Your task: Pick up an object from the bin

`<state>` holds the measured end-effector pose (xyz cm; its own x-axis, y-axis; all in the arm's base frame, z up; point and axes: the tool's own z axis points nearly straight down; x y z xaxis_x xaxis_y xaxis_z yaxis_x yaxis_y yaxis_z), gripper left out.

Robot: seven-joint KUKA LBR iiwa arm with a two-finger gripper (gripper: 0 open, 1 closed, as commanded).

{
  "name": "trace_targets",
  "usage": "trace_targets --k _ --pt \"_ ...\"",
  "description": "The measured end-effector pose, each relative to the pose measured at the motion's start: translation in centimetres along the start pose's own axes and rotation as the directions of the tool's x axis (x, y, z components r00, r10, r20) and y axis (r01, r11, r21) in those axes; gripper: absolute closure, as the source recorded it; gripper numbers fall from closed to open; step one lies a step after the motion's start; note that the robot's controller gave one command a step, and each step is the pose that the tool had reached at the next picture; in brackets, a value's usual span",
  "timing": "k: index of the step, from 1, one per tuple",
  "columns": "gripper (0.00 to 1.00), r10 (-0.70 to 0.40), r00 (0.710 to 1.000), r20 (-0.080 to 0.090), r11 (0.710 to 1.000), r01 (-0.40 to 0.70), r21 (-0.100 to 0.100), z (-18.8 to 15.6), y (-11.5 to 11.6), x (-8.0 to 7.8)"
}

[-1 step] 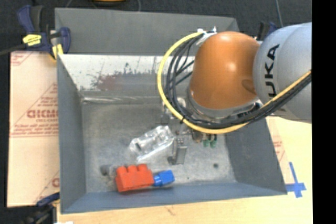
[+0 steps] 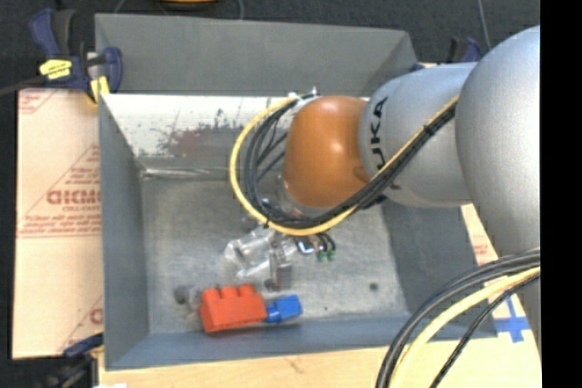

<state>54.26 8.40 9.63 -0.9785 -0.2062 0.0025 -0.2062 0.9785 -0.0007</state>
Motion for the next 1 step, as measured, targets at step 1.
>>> trace_targets --k 1 --pt "1.00 0.004 1.000 0.006 1.000 -0.004 -0.001 -0.41 0.02 -0.13"
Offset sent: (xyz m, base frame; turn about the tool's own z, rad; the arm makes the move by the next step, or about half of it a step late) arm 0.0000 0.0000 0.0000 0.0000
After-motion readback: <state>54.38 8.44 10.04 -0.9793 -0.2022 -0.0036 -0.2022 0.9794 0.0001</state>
